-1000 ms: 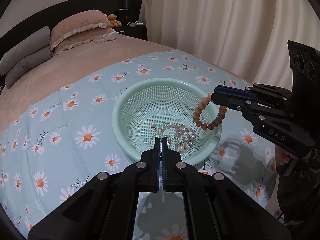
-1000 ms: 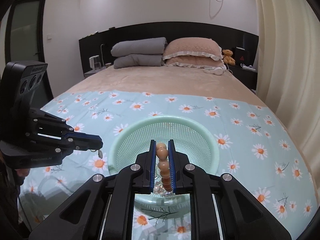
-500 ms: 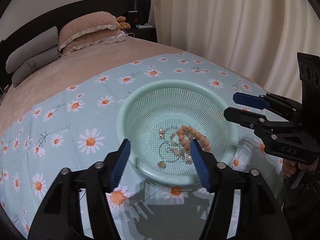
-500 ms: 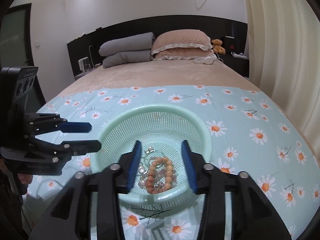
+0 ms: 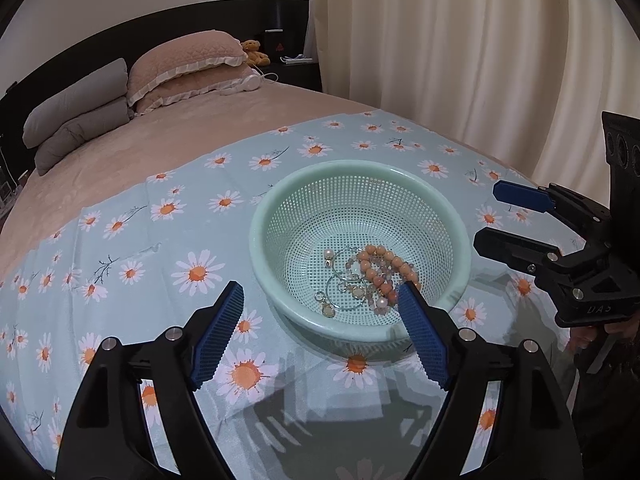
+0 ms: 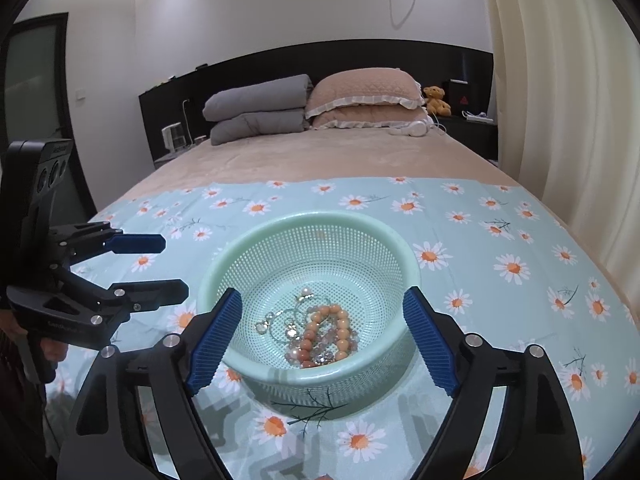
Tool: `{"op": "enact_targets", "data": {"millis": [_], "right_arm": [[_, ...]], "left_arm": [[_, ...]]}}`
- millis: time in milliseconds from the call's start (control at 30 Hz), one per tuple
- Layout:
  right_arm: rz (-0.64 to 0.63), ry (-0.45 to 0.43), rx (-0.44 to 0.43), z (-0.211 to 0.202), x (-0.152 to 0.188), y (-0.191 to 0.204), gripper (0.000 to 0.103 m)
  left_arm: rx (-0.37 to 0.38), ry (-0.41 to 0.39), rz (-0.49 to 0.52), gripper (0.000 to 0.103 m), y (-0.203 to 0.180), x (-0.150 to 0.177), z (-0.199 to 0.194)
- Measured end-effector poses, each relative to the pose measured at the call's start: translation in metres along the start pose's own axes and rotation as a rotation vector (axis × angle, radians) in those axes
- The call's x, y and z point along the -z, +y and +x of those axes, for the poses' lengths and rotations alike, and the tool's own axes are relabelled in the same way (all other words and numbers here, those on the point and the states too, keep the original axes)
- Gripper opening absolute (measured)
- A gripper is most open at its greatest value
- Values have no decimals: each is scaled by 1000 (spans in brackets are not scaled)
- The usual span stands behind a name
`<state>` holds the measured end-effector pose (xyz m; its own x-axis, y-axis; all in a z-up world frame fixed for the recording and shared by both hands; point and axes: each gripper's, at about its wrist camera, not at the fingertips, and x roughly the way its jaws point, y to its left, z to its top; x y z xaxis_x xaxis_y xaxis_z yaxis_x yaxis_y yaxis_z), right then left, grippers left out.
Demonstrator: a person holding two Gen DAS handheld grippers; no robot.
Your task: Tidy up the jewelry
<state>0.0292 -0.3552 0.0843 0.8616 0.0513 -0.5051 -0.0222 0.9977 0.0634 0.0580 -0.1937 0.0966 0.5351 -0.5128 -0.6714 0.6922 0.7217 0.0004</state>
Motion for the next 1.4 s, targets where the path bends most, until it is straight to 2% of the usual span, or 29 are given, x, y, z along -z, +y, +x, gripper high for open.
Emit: {"op": "enact_targets", "data": {"millis": [133, 200, 533, 667, 867, 933, 1000, 1133, 1167, 1267, 1333, 1400], "right_arm": [[-4, 9, 13, -11, 3, 4, 85], [-6, 15, 11, -16, 6, 6, 85], [4, 54, 36, -24, 13, 7, 85], [45, 85, 62, -7, 6, -5, 85], [76, 132, 90, 29, -7, -20, 85], [82, 152, 92, 42, -6, -23, 84], [90, 179, 98, 54, -4, -25, 79], [137, 221, 91, 75, 4, -34, 79], [148, 232, 90, 79, 6, -36, 77], [193, 263, 69, 88, 11, -41, 63], [209, 273, 62, 90, 12, -42, 55], [200, 280, 79, 90, 12, -39, 41]], "left_arm": [[-9, 2, -4, 79, -3, 7, -10], [-13, -1, -8, 86, -5, 10, -15], [-13, 8, -23, 91, -9, 20, -23], [-12, 20, -29, 91, -6, 14, -9], [-19, 54, -69, 91, 6, 1, 35], [-18, 68, -83, 91, 10, 0, 49], [-17, 86, -98, 91, 14, 1, 62], [-4, 117, -118, 91, 20, 6, 81], [-1, 121, -122, 91, 21, 7, 84], [13, 131, -128, 89, 20, 11, 90], [51, 135, -135, 81, 20, 12, 91], [75, 137, -132, 70, 17, 13, 90]]}}
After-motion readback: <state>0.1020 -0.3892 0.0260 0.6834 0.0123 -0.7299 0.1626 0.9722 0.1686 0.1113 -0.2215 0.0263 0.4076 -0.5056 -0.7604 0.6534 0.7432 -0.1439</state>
